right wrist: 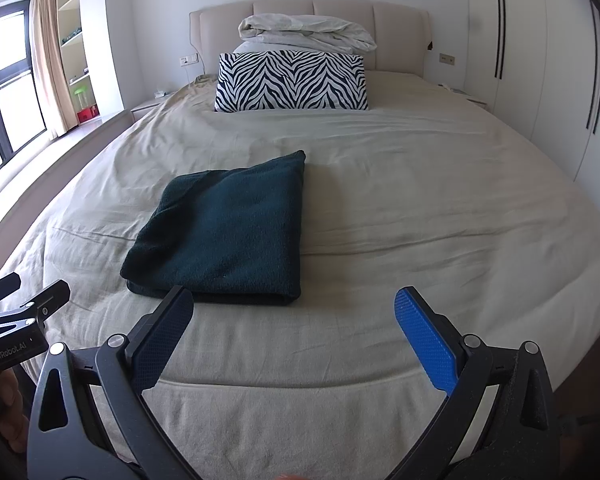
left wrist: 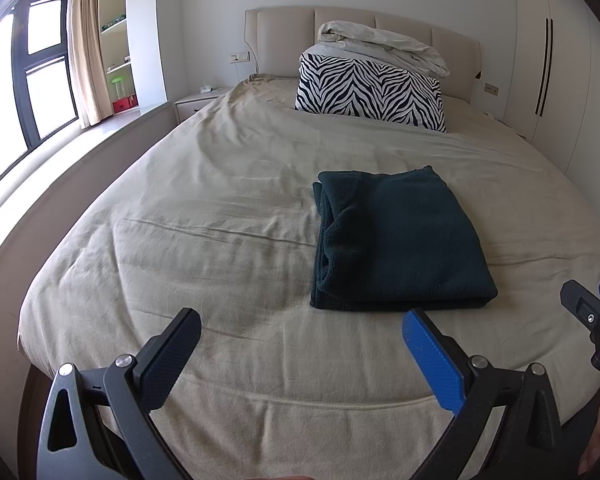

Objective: Fold small clothes

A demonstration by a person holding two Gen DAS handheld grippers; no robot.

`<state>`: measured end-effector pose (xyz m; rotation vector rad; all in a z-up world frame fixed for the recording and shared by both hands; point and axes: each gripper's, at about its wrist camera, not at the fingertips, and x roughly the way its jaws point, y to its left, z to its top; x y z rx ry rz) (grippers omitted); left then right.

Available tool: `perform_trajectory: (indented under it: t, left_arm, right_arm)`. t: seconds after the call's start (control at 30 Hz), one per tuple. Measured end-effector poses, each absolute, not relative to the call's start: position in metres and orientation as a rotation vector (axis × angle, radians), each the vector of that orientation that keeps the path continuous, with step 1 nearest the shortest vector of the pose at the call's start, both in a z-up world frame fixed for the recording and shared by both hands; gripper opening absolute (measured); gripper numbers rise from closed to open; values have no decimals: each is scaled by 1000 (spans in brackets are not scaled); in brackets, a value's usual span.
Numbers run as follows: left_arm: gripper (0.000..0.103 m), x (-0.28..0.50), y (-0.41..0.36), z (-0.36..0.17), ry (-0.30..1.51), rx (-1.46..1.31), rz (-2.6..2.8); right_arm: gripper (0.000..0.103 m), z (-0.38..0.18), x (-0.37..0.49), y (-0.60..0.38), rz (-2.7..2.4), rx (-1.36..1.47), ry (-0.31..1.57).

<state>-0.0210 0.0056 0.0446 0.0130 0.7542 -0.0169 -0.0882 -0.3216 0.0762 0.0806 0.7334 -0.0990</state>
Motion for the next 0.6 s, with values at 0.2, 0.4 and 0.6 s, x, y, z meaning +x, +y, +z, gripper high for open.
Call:
perform_trajectory:
  t: [0.2,0.4,0.6]
  left_arm:
    - [103,-21,6,45,754,13,-17]
    - [103,-21,6,45,756,13,-17]
    - [103,-22,6,44,757,13,-19]
  right_arm:
    - [103,76,-88,-321,-100,81,734]
    - [103,77,-88,-321,-99,82,734]
    - [103,77,-88,-322,-99,82,735]
